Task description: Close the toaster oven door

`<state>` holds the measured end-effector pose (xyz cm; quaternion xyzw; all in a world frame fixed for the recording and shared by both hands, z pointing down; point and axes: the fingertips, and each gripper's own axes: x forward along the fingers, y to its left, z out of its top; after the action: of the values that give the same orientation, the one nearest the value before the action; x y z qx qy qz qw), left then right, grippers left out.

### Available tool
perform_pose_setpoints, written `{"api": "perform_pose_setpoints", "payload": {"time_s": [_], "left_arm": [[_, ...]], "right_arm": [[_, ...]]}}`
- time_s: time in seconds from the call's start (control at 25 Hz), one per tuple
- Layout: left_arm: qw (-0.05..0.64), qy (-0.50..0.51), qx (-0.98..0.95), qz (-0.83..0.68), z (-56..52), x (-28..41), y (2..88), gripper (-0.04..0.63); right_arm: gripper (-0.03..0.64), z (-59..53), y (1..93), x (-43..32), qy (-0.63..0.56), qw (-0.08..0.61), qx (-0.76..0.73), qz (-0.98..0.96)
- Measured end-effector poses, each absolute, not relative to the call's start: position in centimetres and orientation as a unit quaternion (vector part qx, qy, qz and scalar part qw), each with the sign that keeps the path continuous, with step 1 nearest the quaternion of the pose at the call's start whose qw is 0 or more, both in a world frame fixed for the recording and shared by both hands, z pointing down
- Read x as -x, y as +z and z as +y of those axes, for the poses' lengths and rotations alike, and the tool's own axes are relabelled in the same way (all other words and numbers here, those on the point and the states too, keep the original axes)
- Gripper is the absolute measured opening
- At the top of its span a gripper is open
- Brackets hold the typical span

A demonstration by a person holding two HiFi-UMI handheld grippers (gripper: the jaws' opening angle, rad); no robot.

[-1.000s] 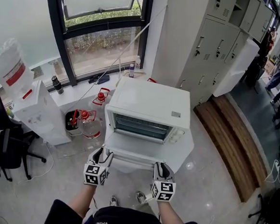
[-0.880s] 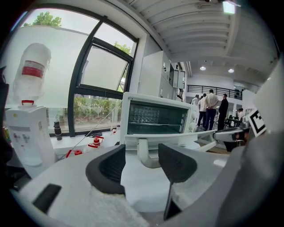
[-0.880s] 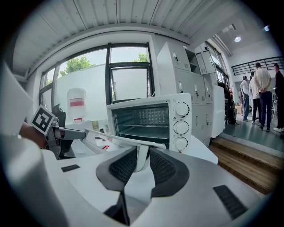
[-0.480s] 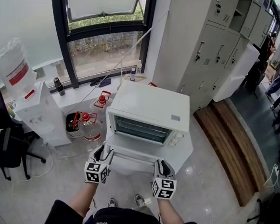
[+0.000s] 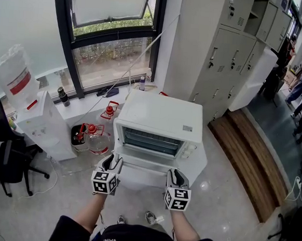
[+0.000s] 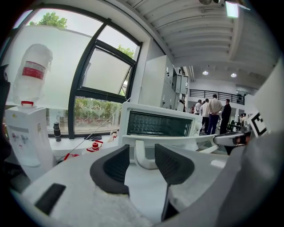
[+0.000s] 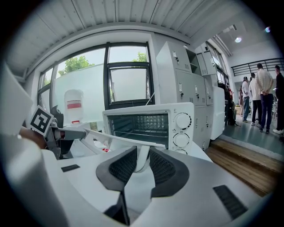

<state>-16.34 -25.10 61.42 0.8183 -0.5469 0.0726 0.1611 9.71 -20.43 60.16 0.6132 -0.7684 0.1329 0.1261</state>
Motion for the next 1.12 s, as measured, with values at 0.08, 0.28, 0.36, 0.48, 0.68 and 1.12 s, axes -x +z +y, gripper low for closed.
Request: {"api": "perform_pose_setpoints", "payload": {"time_s": [0.08, 0.28, 0.36, 0.48, 0.68, 1.12], "left_arm": [[0.165, 0.072, -0.818, -0.546, -25.3, 16.3, 61.4, 0.189], [0.164, 0.07, -0.82, -0.544, -25.8, 15.9, 60.9, 0.164], [0.164, 0.069, -0.82, -0.544, -26.0, 15.8, 60.7, 0.16], [0.16, 0.067, -0.821, -0.544, -26.4, 15.7, 60.4, 0.155], [0.155, 0.07, -0.824, -0.54, -27.1, 15.5, 59.7, 0.15], [0.169, 0.073, -0.825, -0.534, -28.8, 15.2, 58.6, 0.15]], "right_arm": [[0.095, -20.5, 60.1, -9.7, 0.135, 0.126, -0.612, -0.769], [0.095, -20.9, 59.7, -9.9, 0.136, 0.122, -0.612, -0.769], [0.094, -21.1, 59.5, -9.9, 0.134, 0.121, -0.613, -0.769], [0.094, -21.5, 59.2, -10.0, 0.132, 0.117, -0.615, -0.769], [0.094, -22.2, 58.6, -10.1, 0.131, 0.116, -0.622, -0.763], [0.091, -23.8, 57.4, -10.4, 0.132, 0.114, -0.624, -0.762]]}}
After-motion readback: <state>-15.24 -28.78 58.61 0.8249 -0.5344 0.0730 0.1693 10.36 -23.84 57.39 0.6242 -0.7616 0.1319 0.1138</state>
